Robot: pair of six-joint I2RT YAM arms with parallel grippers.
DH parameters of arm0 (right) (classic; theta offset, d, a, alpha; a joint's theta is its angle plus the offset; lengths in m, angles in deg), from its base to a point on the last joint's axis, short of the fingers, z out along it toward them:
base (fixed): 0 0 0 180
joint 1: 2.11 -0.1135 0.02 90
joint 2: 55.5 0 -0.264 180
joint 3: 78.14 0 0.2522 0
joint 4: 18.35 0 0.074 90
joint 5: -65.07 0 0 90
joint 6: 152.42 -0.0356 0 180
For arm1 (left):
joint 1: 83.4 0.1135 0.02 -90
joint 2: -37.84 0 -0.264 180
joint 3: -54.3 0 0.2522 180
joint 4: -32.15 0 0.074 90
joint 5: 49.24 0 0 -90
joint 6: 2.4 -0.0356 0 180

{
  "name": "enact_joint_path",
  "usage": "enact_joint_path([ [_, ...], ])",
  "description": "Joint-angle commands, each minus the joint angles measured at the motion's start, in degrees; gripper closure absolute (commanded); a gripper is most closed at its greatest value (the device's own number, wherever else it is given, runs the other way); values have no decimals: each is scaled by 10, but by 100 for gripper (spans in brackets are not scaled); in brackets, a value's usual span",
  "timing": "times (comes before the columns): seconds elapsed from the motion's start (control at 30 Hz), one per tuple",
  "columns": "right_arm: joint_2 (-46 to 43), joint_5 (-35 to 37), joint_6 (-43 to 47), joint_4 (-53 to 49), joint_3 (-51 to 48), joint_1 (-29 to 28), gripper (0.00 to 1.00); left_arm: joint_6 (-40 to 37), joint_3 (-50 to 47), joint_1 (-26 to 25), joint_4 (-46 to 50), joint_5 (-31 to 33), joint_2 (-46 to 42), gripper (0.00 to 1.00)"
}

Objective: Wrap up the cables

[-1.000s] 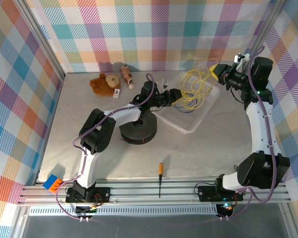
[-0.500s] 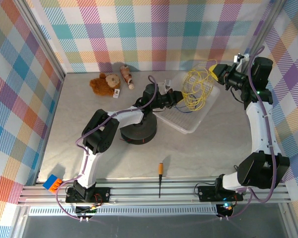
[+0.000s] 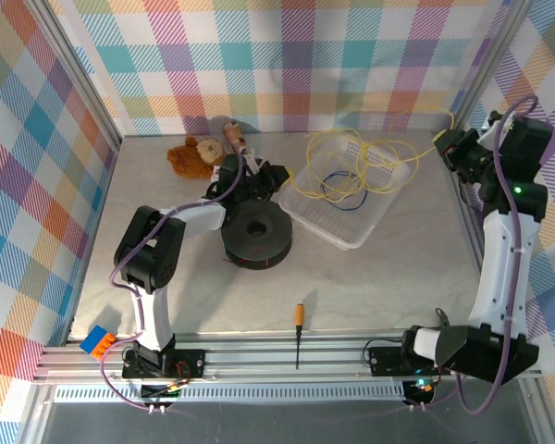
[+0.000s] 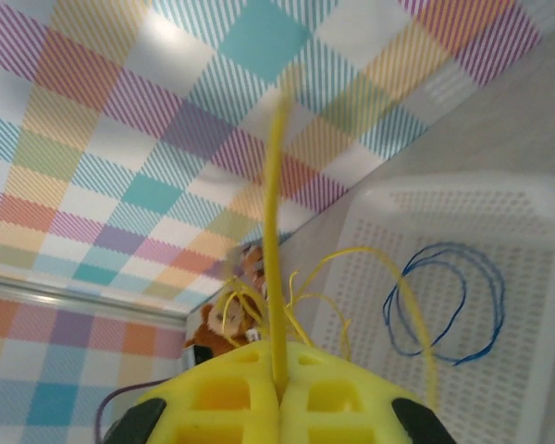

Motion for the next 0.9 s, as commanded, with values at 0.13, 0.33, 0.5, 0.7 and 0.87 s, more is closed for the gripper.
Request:
enact_joint_path([
  [0.13,-38,131,62,-62,46,8,100,-73,20,7,108,13,-58,100],
  [0.33,-65,230,95,-103,64,20,100,-105,15,37,163,14,-95,100],
  [0.5,-98,247,97,-100,71,28,100,-144,22,70,236,24,-130,100],
  [0.7,-101,152,94,-62,65,29,100,-178,50,69,291,33,-141,100],
  [0.87,-5,-143,47,31,44,16,100,-210,107,2,324,38,-128,100],
])
